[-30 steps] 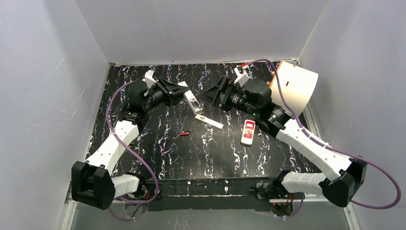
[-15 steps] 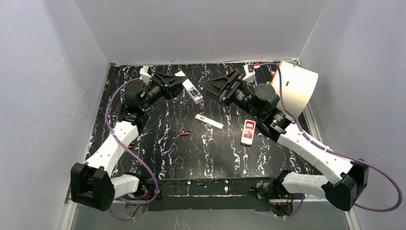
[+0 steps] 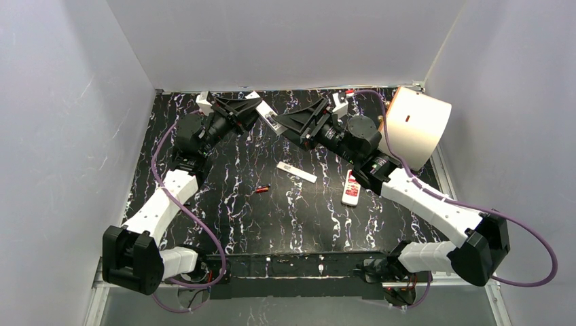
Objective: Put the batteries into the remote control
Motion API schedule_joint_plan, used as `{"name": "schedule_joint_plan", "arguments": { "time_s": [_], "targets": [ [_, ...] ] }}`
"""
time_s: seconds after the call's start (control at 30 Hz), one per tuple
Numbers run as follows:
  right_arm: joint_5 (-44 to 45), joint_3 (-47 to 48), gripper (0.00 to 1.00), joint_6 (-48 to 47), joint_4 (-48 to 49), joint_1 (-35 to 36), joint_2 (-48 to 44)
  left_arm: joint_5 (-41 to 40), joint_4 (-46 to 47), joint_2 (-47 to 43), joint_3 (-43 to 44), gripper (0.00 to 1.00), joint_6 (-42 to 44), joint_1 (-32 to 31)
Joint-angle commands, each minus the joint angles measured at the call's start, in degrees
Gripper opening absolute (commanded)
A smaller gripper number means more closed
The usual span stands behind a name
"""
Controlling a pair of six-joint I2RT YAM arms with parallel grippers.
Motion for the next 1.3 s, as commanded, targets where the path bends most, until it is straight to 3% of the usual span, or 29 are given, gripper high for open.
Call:
{"name": "schedule_joint_plan", "arguments": {
  "time_s": [0.0, 0.83, 1.13, 1.27],
  "targets": [
    [0.5, 0.8, 0.82, 0.5, 4.4, 0.2, -0.4, -1.3, 4.3, -0.6, -0.6, 0.00, -2.3, -0.2],
    [-0.6, 2.3, 0.64, 2.5, -0.5, 0.3, 3.9, 0.1, 7.5, -0.6, 0.3, 0.00, -0.9, -1.4],
    [0.7, 1.7, 0.48, 4.9, -1.9, 0.2, 3.6, 0.2, 8.4, -2.3, 0.8, 0.00, 1.0, -1.4],
    [-0.3, 2.0, 0.46, 5.4, -2.6, 0.2, 4.0, 0.7, 8.4, -3.0, 1.0, 0.00, 3.2, -1.5]
  ]
}}
